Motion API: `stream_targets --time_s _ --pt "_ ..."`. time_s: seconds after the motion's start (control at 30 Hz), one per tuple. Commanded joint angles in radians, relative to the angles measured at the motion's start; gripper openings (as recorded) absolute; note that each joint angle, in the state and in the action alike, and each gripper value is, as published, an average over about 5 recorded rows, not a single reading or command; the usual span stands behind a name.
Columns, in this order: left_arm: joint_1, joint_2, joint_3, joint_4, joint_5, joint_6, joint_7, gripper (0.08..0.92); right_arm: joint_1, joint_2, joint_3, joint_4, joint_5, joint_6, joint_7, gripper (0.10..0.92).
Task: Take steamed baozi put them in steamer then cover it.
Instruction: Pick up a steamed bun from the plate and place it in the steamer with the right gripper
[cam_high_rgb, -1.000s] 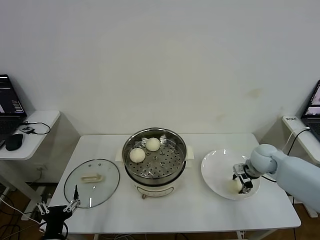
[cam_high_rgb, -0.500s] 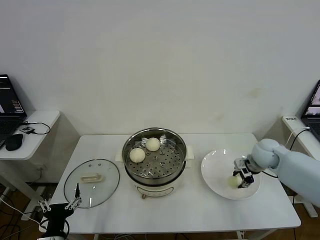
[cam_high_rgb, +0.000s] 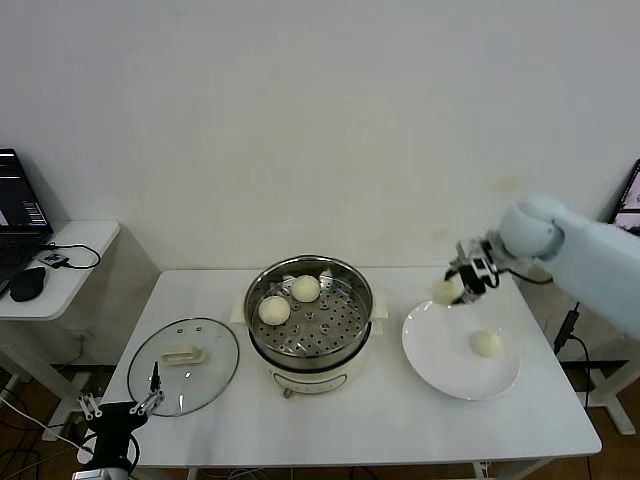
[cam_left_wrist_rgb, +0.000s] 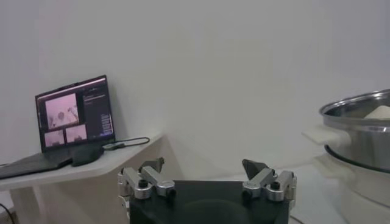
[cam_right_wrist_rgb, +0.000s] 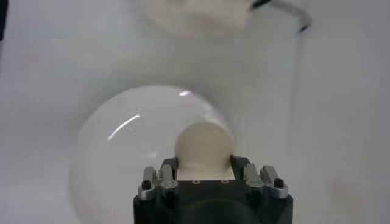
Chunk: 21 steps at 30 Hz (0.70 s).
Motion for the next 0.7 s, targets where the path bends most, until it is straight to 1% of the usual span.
stream_targets --time_s 0.03,0.2,0.37,0.47,0.7 --pt "-0.001 -0.001 -0.002 -0.005 -0.001 0.000 0.001 0.823 0.257 0.209 -0.145 0.019 0.157 -0.032 0.058 0.565" --pt "0.003 -0.008 -0.005 -0.014 0.000 0.000 0.000 0.823 0.222 0.311 -0.163 0.034 0.220 -0.021 0.090 0.568" --pt "0.020 -0.007 -0.019 -0.031 -0.001 -0.002 -0.001 0.823 0.179 0.393 -0.215 0.026 0.258 0.054 0.105 0.569" --pt "0.026 -0.007 -0.027 -0.036 -0.002 -0.003 -0.001 0.823 0.155 0.431 -0.250 0.018 0.240 0.112 0.116 0.568" --pt "0.033 -0.007 -0.030 -0.044 0.007 -0.006 -0.002 0.823 0.109 0.477 -0.304 0.016 0.136 0.244 0.130 0.569"
